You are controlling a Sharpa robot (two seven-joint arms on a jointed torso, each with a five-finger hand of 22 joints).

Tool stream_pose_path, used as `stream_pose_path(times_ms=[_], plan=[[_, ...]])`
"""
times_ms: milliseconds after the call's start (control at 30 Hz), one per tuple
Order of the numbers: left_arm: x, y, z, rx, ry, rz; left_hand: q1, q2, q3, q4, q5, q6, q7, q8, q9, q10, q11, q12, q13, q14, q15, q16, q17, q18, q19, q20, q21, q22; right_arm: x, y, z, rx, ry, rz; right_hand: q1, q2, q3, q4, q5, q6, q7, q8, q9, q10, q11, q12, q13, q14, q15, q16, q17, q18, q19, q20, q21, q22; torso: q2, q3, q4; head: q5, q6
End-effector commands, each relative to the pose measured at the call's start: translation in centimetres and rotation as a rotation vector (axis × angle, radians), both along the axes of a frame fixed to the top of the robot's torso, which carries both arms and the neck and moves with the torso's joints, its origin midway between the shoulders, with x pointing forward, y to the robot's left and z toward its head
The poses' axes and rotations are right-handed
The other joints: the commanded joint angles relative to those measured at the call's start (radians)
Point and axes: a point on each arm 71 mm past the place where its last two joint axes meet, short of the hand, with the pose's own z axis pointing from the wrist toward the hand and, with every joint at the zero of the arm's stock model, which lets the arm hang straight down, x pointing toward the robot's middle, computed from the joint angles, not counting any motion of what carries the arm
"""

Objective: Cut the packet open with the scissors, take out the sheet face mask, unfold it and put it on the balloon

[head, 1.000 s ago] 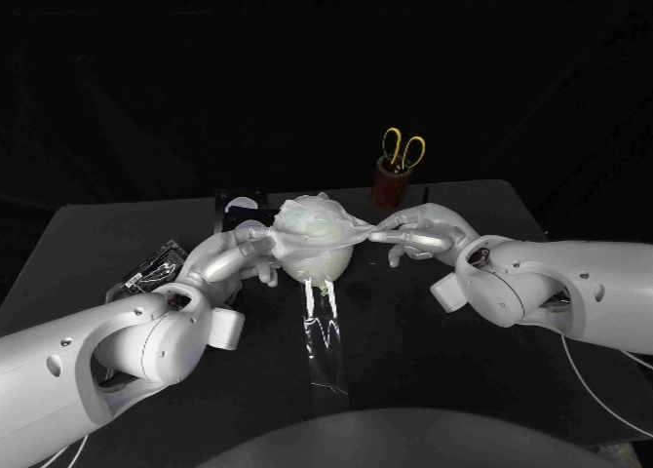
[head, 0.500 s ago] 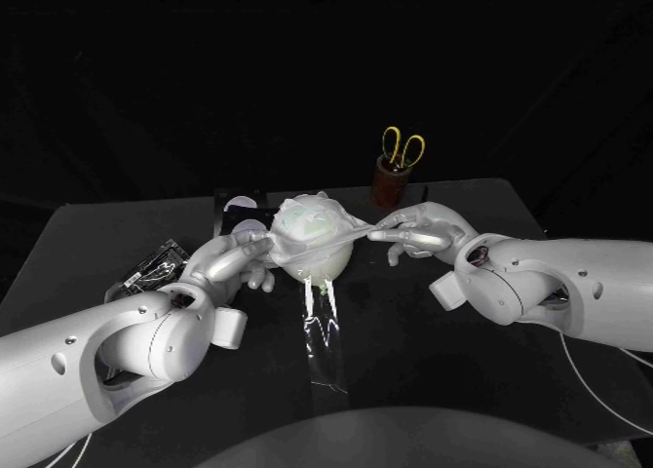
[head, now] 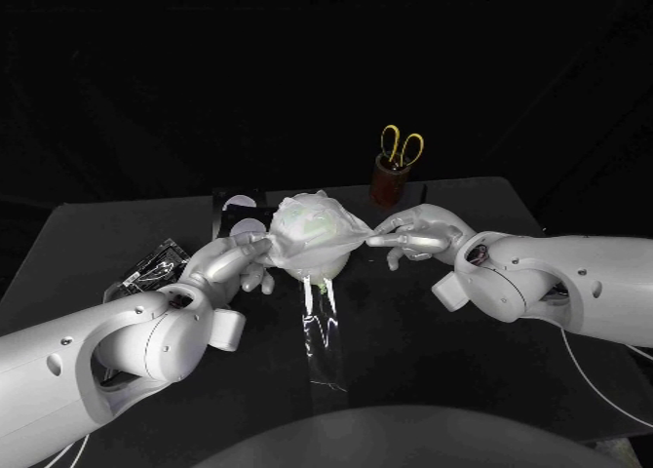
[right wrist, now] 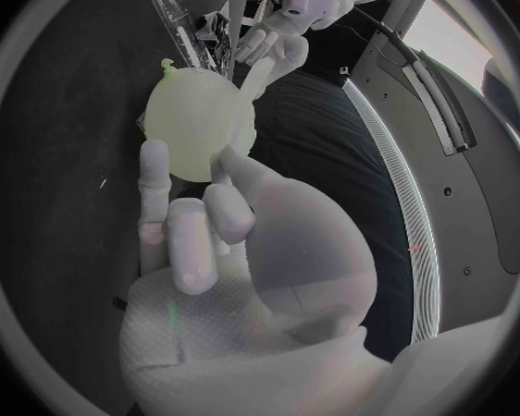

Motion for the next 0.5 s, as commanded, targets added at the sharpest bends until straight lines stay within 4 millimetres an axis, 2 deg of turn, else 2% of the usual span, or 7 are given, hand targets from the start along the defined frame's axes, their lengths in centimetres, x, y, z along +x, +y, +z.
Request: stream_pose_path(times_ms=[33, 233, 433, 500], plan=[[-0.31, -0.42, 0.1, -0.046, 0.026, -0.055, -0.02, -0.021, -0.016, -0.007, 0.001, -0.015, 0.015, -0.015, -0.016, -0.031, 0.013, -0.021, 0.001, -0.042, 0.012, -0.025, -0.086, 0.012, -0.036, 0.009, -0.028, -0.045, -0.12, 0.29, -0.07, -0.014, 0.009, 0.051, -0.007, 0.006, 0.005, 0.0, 0.003, -0.002, -0.006, 0.006, 0.117, 0.063, -0.028, 0.253, 0.392, -0.001, -0.004, 0.002, 0.0, 0.019, -0.008, -0.001, 0.006, 0.001, 0.0, 0.0003, 0.0009, 0.0, 0.002], [-0.51, -0.4, -0.09, -0.048, 0.056, -0.089, -0.034, -0.054, -0.049, -0.022, 0.001, -0.017, 0.03, -0.022, -0.03, -0.08, 0.028, -0.049, -0.001, -0.078, 0.026, -0.044, -0.142, 0.012, -0.048, 0.023, -0.044, -0.054, -0.11, 0.24, -0.13, -0.018, 0.014, 0.052, -0.007, 0.006, 0.005, 0.0, 0.003, -0.002, -0.006, 0.006, 0.117, 0.063, -0.028, 0.253, 0.392, -0.001, -0.004, 0.002, 0.0, 0.019, -0.008, -0.001, 0.006, 0.001, -0.001, -0.0002, 0.0005, -0.002, 0.002], [-0.73, -0.33, -0.42, -0.029, 0.087, -0.12, -0.018, -0.082, -0.096, -0.069, 0.002, -0.01, 0.031, -0.023, -0.042, -0.091, 0.03, -0.055, 0.007, -0.088, 0.028, -0.045, -0.145, 0.015, -0.052, 0.03, -0.053, -0.061, -0.11, 0.15, -0.17, -0.022, 0.018, 0.051, -0.007, 0.006, 0.005, 0.0, 0.003, -0.002, -0.006, 0.006, 0.117, 0.063, -0.028, 0.253, 0.392, -0.001, -0.004, 0.002, 0.0, 0.019, -0.008, -0.001, 0.006, 0.001, -0.001, -0.0004, -0.0001, -0.004, 0.001], [-0.79, -0.26, -0.53, -0.019, 0.095, -0.128, -0.015, -0.115, -0.131, -0.091, -0.001, -0.012, 0.032, -0.026, -0.048, -0.094, 0.029, -0.056, 0.01, -0.091, 0.029, -0.045, -0.147, 0.014, -0.052, 0.031, -0.057, -0.063, -0.1, 0.09, -0.19, -0.024, 0.018, 0.049, -0.009, 0.005, 0.009, -0.002, 0.003, -0.003, -0.005, 0.008, 0.117, 0.064, -0.028, 0.254, 0.393, -0.002, -0.004, 0.002, 0.0, 0.019, -0.008, -0.001, 0.006, 0.002, -0.001, -0.0004, -0.0001, -0.003, 0.0]])
